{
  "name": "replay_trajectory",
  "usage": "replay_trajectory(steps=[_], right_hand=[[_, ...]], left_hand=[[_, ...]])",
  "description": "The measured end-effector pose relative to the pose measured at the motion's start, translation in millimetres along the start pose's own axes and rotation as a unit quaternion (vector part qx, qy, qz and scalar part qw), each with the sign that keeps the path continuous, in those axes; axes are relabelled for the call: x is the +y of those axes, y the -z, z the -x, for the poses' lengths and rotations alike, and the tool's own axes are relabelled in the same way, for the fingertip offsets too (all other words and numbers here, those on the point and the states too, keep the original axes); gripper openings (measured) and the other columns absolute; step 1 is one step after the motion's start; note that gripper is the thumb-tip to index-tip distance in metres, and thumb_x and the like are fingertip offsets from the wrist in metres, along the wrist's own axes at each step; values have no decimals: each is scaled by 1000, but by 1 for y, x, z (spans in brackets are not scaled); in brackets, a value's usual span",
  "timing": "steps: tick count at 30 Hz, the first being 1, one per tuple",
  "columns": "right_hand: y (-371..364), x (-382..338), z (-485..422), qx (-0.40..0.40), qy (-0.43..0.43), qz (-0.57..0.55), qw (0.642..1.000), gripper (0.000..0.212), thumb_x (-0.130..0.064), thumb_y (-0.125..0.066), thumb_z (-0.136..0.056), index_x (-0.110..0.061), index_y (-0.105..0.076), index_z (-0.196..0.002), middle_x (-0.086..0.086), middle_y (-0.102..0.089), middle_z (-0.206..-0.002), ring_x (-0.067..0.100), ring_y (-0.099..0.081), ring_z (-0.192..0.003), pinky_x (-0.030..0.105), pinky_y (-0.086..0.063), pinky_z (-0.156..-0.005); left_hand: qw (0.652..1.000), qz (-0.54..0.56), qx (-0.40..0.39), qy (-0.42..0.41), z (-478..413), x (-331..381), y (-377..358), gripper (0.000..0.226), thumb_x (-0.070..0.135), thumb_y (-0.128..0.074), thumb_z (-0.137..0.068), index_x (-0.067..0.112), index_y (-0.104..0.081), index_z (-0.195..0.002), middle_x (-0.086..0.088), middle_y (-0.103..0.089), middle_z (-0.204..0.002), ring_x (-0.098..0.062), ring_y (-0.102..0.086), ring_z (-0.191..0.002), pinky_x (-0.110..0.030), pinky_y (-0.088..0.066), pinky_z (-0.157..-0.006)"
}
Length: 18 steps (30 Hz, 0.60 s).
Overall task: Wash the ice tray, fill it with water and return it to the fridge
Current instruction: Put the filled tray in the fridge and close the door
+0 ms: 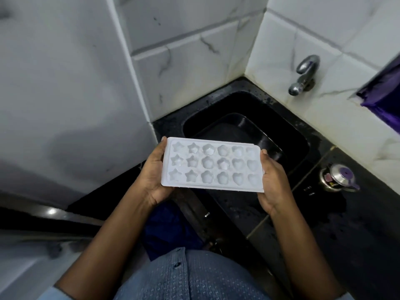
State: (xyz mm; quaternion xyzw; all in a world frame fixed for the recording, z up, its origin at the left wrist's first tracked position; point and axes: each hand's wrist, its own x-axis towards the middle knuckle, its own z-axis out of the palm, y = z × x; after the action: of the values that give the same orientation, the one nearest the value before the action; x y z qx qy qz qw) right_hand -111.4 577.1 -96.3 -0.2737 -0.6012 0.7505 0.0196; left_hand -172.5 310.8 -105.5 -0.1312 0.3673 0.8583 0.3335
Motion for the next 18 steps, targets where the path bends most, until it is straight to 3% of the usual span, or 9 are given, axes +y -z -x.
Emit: replay_trajectory(steps=[10,13,18], right_hand=[[-79,13,30,-109,-19,51,993,46,-45,-47,-109,-10,-73,-122,15,-78,-115,34,-76,-105,51,-62,-90],[-100,17,43,-141,-23,63,988,45,-45,-48,-109,-10,-75,-119,15,-79,-112,33,-77,-102,43,-65,-79],[-137,30,65,-186,-25,83,979,42,-42,-50,-109,-9,-76,-116,16,-79,-110,34,-77,-100,43,-65,-76]], left_hand=[[991,64,67,-92,95,3,62,72,72,-52,-98,14,-73,-135,-19,-65,-146,-40,-64,-132,-58,-57,-101],[985,83,92,-123,123,0,76,70,72,-50,-99,14,-75,-132,-18,-66,-144,-39,-66,-130,-57,-58,-99],[970,116,133,-170,171,-11,98,68,70,-50,-101,14,-76,-130,-18,-68,-141,-38,-68,-128,-53,-61,-93]])
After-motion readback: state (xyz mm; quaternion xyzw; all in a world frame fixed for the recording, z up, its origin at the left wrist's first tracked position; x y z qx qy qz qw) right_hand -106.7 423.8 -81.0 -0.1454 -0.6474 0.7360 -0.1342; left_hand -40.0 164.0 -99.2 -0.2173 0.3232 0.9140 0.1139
